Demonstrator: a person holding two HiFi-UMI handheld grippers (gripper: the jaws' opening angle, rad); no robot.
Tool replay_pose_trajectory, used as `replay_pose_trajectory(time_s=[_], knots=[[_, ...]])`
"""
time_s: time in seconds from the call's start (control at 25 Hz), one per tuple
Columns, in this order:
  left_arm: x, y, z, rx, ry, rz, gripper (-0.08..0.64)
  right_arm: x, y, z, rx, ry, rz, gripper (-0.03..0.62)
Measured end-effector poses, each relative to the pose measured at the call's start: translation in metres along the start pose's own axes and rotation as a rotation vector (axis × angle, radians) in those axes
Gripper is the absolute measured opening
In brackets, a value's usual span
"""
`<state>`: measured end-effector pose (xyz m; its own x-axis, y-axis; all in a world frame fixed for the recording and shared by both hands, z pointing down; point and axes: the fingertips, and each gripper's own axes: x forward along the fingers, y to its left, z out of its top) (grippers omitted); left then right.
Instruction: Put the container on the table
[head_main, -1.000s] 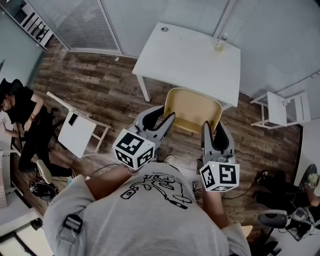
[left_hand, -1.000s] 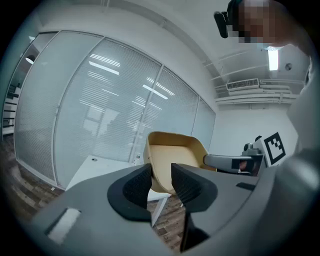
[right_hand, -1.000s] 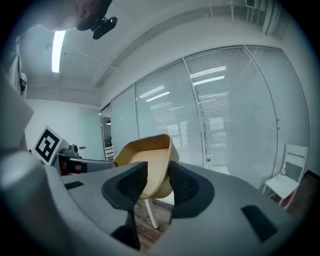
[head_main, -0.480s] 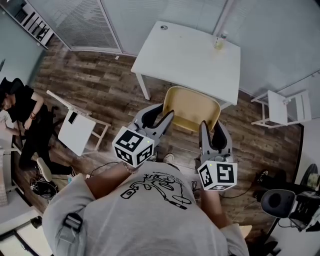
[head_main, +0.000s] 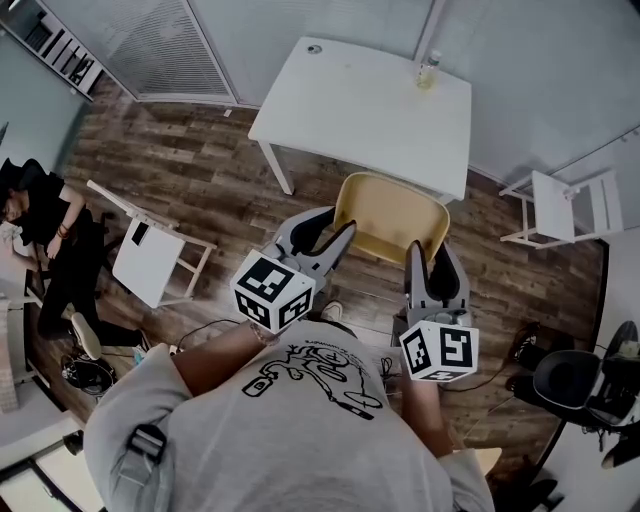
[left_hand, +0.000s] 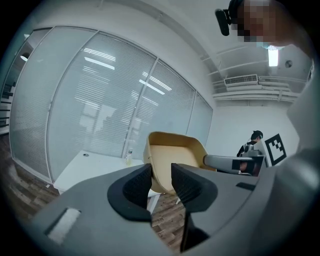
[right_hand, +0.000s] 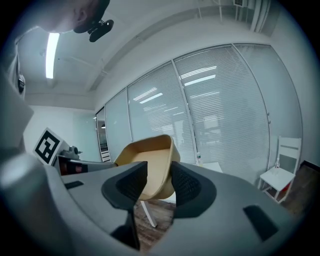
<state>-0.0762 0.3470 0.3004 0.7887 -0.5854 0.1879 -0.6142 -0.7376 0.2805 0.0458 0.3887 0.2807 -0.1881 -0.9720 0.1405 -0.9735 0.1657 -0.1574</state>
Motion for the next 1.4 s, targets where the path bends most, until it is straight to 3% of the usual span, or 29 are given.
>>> replay_pose_trajectory(time_s=[0.28, 0.6, 1.04, 1.4], knots=[[0.013, -0.010, -0.013, -0.026, 0.021, 0.008, 0.106, -0.006, -0.020, -0.012, 0.037, 0.016, 0.006, 0.121], [0.026, 0.015, -0.003, -0.027, 0.021, 0.025, 0.106, 0.026, -0.022, -0.012, 0.059, 0.031, 0.024, 0.121], [0.061, 0.117, 0.036, -0.053, -0.001, 0.036, 0.106, 0.139, -0.004, 0.002, 0.030, 0.060, 0.040, 0.120], [0.066, 0.221, 0.072, -0.060, -0.024, 0.056, 0.106, 0.242, 0.039, 0.012, 0.005, 0.075, 0.057, 0.120]])
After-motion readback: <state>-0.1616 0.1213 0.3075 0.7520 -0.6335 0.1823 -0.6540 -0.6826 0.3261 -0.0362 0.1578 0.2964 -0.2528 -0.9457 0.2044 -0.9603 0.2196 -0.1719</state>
